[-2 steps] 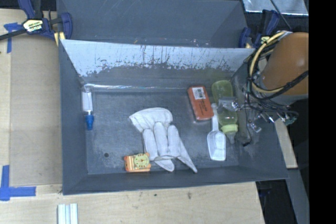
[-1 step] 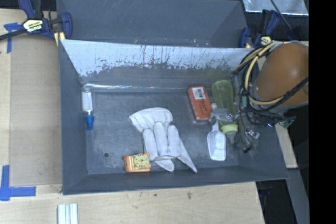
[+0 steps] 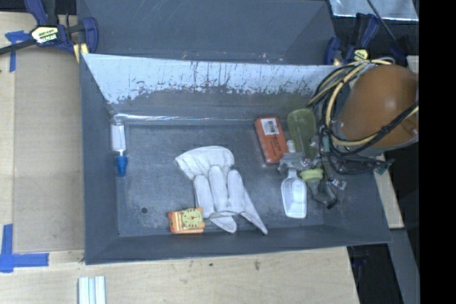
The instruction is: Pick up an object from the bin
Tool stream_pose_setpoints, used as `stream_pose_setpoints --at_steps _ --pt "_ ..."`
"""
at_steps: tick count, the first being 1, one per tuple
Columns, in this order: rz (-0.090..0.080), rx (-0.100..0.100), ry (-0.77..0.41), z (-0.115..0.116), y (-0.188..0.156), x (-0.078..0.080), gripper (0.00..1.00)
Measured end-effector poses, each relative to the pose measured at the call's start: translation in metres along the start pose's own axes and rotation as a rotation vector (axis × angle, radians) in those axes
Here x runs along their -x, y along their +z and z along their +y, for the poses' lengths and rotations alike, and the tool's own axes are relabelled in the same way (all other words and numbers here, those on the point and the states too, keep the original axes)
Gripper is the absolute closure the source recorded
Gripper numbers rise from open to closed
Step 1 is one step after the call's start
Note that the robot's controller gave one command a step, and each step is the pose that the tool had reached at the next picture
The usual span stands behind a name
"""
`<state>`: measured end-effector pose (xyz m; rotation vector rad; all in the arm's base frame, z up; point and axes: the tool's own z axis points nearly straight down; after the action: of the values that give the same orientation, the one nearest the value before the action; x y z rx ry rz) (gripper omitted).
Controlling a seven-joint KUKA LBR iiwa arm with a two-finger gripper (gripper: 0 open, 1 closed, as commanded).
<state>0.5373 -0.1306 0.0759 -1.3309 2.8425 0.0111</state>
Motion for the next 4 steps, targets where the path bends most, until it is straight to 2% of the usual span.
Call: stream_pose_setpoints --at_steps 1,4 --pt "0.004 -0.009 -0.218 0.014 0.004 0.018 1.0" --pt "0.006 -0.002 -0.217 0.016 -0.01 0.017 1.0"
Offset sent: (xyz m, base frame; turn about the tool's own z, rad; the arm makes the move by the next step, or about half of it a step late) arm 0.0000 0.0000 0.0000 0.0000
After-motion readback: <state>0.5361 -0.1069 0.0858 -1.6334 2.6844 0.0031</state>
